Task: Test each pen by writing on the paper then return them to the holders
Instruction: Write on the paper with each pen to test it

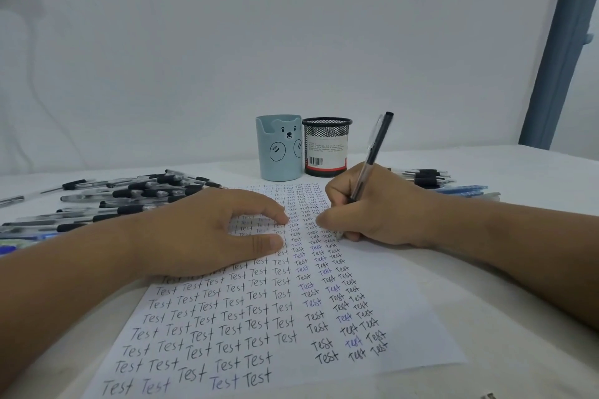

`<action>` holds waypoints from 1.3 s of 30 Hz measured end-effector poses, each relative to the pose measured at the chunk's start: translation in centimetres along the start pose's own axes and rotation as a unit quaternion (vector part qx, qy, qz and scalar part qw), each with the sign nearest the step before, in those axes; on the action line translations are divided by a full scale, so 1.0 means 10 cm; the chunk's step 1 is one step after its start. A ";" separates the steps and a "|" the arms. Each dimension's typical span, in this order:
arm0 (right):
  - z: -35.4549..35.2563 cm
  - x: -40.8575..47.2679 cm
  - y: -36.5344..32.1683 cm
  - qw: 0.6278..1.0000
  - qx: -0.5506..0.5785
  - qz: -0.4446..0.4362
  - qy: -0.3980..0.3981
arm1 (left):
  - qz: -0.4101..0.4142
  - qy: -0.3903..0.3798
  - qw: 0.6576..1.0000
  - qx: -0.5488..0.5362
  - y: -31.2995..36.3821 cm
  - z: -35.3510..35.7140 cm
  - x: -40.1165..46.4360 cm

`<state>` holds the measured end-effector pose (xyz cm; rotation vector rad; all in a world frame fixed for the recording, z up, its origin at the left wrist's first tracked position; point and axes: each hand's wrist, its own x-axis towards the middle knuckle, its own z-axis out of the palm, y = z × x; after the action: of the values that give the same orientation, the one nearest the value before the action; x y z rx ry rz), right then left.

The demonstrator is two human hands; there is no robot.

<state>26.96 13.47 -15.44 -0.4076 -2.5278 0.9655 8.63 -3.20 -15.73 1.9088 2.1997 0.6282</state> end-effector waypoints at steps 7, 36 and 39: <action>0.00 -0.02 0.00 1.000 0.010 -0.002 0.010 | -0.004 -0.002 1.000 0.002 0.01 0.00 -0.01; -0.02 0.03 0.05 1.000 -0.013 -0.015 0.008 | -0.018 -0.018 1.000 0.001 0.04 -0.02 -0.03; -0.03 0.03 0.06 1.000 0.011 -0.005 0.005 | -0.018 -0.018 1.000 -0.002 0.04 -0.02 -0.03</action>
<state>26.95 14.19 -15.60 -0.3936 -2.5051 0.9836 8.99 -3.51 -15.44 1.8600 2.2036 0.5861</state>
